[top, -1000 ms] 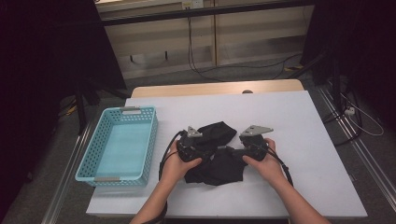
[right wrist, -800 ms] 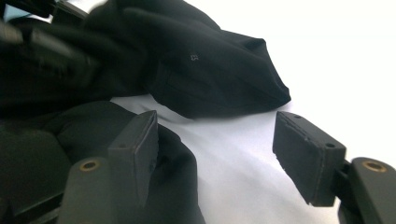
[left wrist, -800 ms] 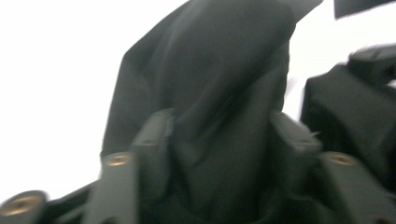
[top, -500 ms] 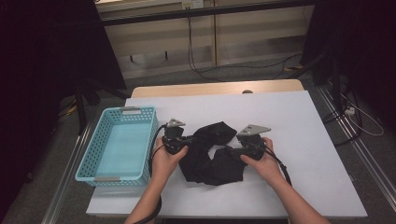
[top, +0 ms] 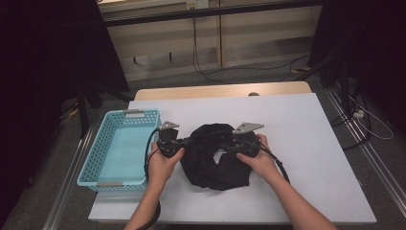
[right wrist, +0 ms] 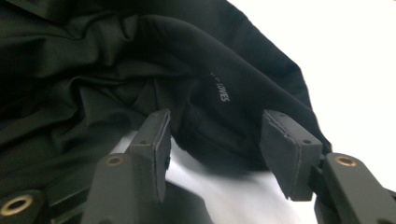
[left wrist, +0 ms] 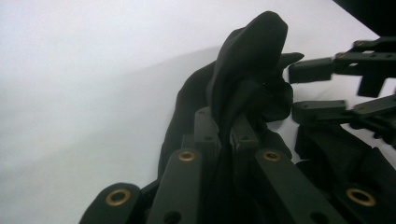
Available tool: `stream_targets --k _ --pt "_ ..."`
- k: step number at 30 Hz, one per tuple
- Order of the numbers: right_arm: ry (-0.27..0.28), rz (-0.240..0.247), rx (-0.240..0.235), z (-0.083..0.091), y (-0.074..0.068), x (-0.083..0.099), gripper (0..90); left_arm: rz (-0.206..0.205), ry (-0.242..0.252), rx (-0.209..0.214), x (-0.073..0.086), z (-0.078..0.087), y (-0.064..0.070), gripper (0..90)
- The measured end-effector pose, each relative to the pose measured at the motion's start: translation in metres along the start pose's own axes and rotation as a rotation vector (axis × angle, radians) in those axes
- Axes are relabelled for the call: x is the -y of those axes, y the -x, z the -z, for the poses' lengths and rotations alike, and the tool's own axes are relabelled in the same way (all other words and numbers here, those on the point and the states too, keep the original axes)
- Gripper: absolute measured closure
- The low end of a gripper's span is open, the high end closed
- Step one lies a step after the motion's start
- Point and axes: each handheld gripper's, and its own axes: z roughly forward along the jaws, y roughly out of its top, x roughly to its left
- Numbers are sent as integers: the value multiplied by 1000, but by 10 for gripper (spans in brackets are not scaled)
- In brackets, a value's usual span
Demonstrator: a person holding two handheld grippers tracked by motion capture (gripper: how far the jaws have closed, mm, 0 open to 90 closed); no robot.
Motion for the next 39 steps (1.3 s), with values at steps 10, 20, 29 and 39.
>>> stream_targets --k 10,20,29,39 --pt "-72 73 24 12 7 4 835 34 44 12 -3 9 -6 855" --pt "-71 144 74 74 24 34 832 71 19 14 1 3 -11 854" --pt "-42 44 69 84 32 40 609 68 7 0 0 -2 -10 844" --pt "9 -140 166 73 60 36 476 61 10 -19 1 -2 -12 830"
